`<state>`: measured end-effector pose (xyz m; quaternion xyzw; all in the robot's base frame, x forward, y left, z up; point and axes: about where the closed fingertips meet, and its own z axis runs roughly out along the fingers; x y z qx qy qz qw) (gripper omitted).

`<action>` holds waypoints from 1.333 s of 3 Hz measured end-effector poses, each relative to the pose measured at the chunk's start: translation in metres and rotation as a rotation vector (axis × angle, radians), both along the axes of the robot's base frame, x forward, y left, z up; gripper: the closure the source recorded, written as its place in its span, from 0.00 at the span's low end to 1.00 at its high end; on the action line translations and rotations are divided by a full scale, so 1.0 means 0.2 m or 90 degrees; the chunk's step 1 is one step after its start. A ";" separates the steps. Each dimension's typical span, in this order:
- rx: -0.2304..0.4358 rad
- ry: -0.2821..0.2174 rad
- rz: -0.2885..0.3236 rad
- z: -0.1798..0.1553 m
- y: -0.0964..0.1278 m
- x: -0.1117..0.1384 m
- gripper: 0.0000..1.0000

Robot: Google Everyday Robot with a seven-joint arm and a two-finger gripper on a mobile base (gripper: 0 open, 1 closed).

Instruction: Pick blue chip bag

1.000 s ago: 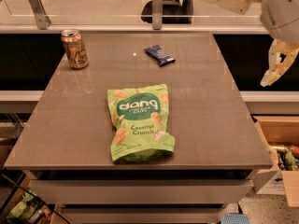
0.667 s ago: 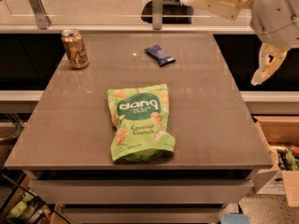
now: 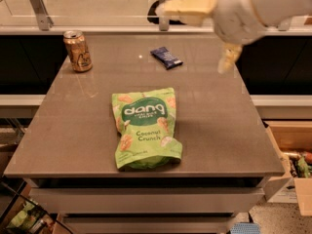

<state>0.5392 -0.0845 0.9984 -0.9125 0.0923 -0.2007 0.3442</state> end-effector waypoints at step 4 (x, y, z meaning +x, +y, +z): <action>-0.140 0.000 -0.152 -0.84 0.28 1.66 0.00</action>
Offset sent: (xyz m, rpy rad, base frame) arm 0.6621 0.4645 -0.2972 -0.0777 0.0286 0.1439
